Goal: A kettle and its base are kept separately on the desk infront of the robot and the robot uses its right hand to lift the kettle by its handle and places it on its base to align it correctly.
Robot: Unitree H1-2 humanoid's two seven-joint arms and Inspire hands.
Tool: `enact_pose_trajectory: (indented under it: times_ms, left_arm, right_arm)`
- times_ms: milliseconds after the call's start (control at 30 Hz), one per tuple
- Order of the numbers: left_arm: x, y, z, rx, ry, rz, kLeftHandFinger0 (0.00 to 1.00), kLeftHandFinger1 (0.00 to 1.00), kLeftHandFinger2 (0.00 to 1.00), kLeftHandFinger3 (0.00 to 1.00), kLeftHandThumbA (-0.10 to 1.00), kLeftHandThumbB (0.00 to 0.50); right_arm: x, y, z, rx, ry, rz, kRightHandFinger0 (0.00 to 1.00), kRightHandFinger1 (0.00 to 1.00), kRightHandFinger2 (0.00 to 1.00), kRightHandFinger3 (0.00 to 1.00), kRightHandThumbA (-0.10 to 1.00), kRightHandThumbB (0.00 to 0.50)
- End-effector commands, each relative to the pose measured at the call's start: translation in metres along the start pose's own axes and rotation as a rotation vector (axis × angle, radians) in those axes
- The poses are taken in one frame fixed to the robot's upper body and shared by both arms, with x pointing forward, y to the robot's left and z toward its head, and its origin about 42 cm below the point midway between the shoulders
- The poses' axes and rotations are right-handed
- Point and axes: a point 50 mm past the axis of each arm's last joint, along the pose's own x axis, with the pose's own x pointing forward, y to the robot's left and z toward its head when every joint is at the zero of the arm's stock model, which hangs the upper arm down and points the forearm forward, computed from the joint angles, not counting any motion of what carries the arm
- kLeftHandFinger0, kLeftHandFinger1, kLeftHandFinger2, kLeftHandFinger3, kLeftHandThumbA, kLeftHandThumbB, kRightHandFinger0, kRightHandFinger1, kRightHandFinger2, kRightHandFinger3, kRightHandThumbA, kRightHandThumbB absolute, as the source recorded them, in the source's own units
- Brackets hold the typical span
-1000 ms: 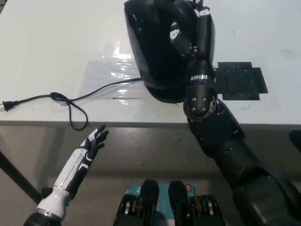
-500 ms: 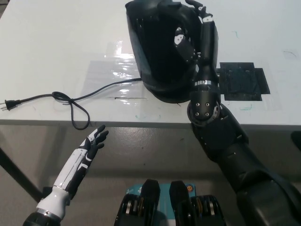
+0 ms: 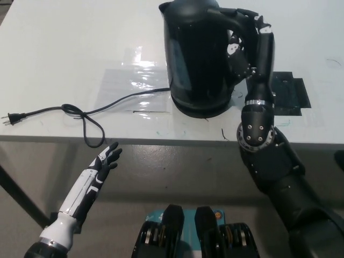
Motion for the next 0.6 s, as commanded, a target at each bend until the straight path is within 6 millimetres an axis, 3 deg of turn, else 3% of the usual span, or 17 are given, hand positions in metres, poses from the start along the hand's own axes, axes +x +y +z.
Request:
enact_pose_trajectory:
  times_ms: [0, 267, 567]
  left_arm:
    - [0.003, 0.004, 0.010, 0.005, -0.058, -0.003, 1.00, 1.00, 1.00, 1.00, 1.00, 0.127]
    - [0.005, 0.004, 0.012, 0.005, -0.062, -0.002, 1.00, 1.00, 1.00, 1.00, 1.00, 0.126]
    - [0.004, 0.005, 0.012, 0.006, -0.065, 0.002, 1.00, 1.00, 1.00, 1.00, 1.00, 0.116]
  right_arm:
    - [0.027, -0.022, 0.023, 0.044, -0.104, -0.062, 0.00, 0.17, 0.64, 0.68, -0.10, 0.113]
    - [0.018, -0.019, 0.019, 0.093, -0.065, -0.059, 0.00, 0.14, 0.61, 0.67, -0.10, 0.114]
    - [0.010, -0.008, 0.008, 0.031, -0.037, -0.042, 0.00, 0.12, 0.60, 0.66, -0.10, 0.125]
